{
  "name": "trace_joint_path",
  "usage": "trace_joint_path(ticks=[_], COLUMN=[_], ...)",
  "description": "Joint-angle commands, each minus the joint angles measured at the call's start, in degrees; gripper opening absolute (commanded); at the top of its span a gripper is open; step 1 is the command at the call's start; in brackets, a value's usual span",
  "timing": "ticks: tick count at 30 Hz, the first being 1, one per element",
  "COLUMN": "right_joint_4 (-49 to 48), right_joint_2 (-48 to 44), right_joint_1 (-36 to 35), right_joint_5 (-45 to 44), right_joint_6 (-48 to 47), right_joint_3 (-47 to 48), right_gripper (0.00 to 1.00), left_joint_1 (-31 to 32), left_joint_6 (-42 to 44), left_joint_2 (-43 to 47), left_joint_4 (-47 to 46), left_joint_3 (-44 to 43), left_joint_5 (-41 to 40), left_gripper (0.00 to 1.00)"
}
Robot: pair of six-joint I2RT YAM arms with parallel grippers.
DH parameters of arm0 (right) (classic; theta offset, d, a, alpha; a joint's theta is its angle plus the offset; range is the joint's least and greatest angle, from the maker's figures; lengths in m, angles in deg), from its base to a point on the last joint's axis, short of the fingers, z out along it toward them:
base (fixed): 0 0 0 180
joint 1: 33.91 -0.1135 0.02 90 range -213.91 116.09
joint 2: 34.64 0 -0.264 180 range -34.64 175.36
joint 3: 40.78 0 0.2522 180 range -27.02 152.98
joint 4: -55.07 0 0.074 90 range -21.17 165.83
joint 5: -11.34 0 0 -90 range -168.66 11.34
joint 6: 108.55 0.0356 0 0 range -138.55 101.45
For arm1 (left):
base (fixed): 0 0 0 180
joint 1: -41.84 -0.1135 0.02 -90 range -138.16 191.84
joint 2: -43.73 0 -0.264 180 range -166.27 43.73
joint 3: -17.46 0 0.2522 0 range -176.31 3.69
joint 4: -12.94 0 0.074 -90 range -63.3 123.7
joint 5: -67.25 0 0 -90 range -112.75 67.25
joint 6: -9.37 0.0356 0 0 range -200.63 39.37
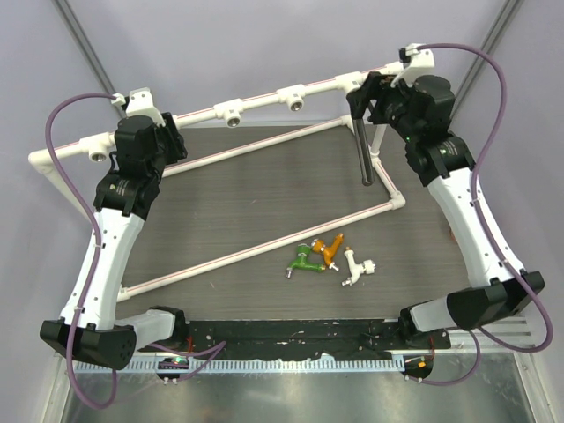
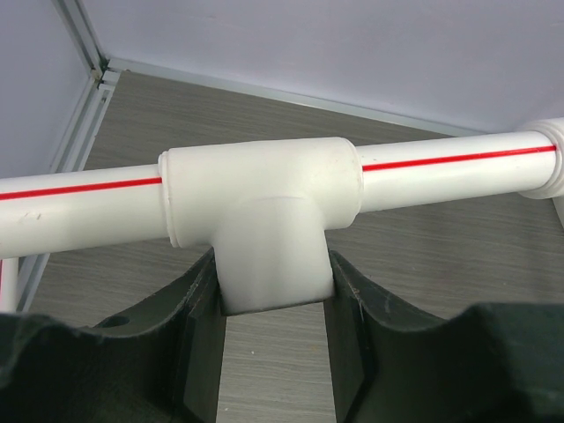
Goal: Install the water faucets
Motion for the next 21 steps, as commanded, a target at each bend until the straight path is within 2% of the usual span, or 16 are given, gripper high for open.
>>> trace_joint_path(ticks=[1, 6, 15, 18, 19, 21], right_joint_4=[0.8, -1.0, -4.1, -5.6, -6.4, -10.7], right_joint_2=[4.0, 7.0, 9.1, 9.0, 8.4, 7.8], right_joint_1=[-1.3, -1.4, -1.3, -0.9, -0.4, 1.6], right_joint_5=[-8.6, -10.7, -3.6, 0.4, 1.7, 7.3], right_joint_6=[-5.9, -7.1, -1.2, 4.5, 6.3, 14.7], right_joint_3=[4.2, 2.9, 1.7, 0.3, -0.3, -3.1], right_gripper=[0.75, 0.64, 0.43, 0.3, 0.21, 0.09], left_joint_1=[-2.5, -2.5, -2.7, -2.7, -2.7, -2.7], left_joint_6=[0.3, 0.3, 0.1, 0.1, 0.1, 0.0], left_joint_2=[2.2, 2.1, 1.9, 1.9, 1.9, 1.9], left_joint_4=[-1.7, -1.7, -1.7, -1.7, -1.7, -1.7], left_joint_3=[-1.1, -1.2, -1.2, -1.2, -1.2, -1.2], left_joint_5=[-6.8, -6.7, -6.4, -6.4, -6.3, -6.2], left_gripper=[0.0, 0.0, 0.0, 0.0, 0.0, 0.0])
